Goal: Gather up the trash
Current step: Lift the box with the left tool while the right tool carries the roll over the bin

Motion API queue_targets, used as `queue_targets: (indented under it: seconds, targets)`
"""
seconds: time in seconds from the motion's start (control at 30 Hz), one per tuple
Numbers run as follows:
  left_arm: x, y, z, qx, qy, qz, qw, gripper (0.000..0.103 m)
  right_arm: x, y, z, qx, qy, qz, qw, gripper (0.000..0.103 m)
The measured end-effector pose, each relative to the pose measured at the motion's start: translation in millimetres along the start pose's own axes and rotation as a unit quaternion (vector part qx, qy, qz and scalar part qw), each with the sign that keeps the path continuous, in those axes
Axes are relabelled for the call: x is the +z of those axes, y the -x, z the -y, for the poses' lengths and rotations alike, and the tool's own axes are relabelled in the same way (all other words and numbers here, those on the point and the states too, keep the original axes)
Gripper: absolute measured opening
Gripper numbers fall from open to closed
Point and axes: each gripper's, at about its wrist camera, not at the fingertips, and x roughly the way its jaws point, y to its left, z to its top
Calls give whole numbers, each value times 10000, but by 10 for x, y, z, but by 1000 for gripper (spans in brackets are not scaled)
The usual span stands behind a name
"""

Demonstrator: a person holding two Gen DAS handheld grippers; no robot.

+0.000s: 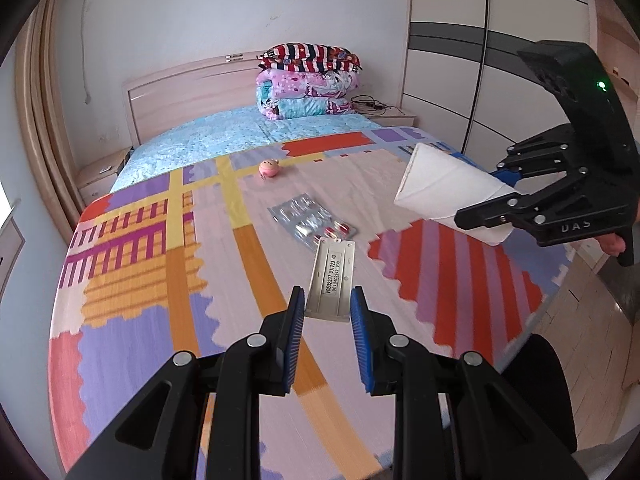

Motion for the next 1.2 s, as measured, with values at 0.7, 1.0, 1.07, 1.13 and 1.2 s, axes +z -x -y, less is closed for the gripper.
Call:
queue_targets:
  seconds: [0.7, 1.0, 1.07, 1.13, 1.2]
  targets:
    - [-904, 478, 416, -581, 46, -166, 9982, 23, -1033, 121, -917, 907, -492, 551, 9931, 30]
    - [-1349, 410, 527, -850, 353, -624, 9938, 23, -1316, -138, -1173, 1191, -619, 292, 9905, 30]
    - [-1444, 335, 543, -844, 350, -792, 9927, 23, -1408, -227, -1233, 1288, -692, 219, 9890, 30]
    - [-1551, 253, 549, -883, 396, -931, 9909, 23, -1470, -325, -1277, 1340, -750, 121, 9881, 30]
    - [-1630, 192, 564, -908, 449, -1031, 9895, 23, -1526, -409, -1313, 1394, -796, 33, 9870, 30]
